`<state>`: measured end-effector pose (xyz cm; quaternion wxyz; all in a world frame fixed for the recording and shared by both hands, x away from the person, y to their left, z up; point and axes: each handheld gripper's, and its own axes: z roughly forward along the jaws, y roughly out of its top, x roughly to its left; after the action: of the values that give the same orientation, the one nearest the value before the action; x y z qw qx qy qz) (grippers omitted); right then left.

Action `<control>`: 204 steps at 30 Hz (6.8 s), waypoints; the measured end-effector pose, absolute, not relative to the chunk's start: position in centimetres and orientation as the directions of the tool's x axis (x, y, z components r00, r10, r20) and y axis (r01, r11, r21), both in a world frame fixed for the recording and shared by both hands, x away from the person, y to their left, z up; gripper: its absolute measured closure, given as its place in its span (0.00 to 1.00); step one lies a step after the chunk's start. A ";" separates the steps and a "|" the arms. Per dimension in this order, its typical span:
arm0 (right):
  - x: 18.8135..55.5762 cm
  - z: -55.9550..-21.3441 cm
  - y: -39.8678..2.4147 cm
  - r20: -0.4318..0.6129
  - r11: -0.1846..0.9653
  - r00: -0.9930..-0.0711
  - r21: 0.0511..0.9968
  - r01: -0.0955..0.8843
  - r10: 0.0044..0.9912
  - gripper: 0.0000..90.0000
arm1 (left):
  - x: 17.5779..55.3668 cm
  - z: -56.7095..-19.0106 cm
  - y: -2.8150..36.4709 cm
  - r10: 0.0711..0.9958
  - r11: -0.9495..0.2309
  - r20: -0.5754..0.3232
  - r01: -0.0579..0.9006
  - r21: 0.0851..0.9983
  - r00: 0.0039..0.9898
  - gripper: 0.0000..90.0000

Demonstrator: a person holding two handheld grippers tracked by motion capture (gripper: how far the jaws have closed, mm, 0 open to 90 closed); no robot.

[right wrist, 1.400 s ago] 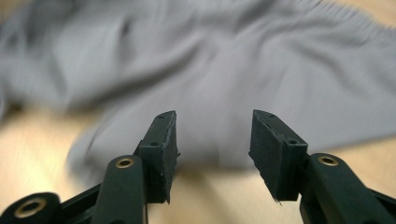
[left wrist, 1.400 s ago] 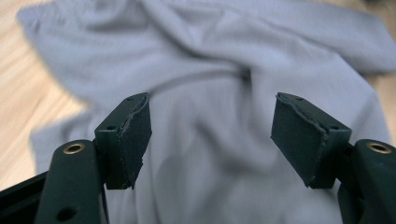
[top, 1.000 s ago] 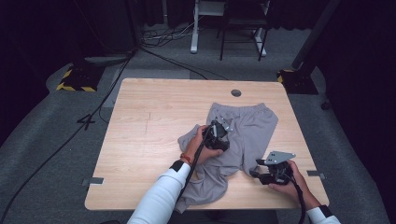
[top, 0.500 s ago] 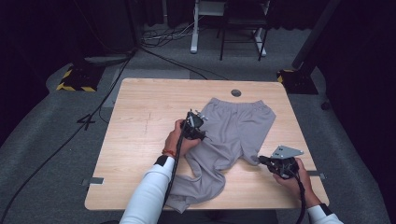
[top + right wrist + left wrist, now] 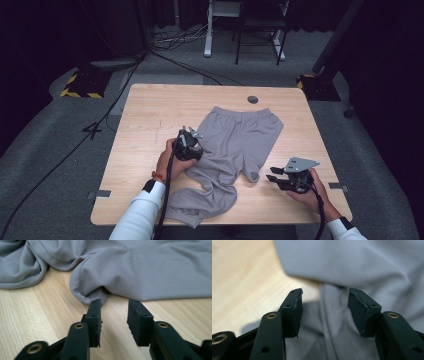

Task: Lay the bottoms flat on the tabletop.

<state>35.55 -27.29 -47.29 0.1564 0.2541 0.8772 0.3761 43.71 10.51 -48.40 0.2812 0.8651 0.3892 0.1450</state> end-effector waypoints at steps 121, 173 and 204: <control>44.4 -43.2 -15.7 -0.170 0.638 -0.799 0.704 0.311 0.577 0.47 | 38.7 -47.5 6.8 0.601 -0.584 0.004 0.435 0.685 0.800 0.33; 46.7 -41.9 -25.8 -0.252 0.506 -0.519 0.744 0.436 0.817 0.79 | 41.7 -46.4 11.5 0.723 -0.480 0.025 0.475 0.737 0.691 0.37; 44.7 -49.1 -20.7 -0.100 0.555 -0.697 0.688 0.467 0.710 0.62 | 42.1 -48.0 6.2 0.609 -0.606 0.047 0.425 0.672 0.792 0.93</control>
<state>44.73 -20.70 -49.11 0.1867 0.3412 0.8619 0.3254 42.14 6.17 -47.96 0.3344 0.8855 0.2920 0.1369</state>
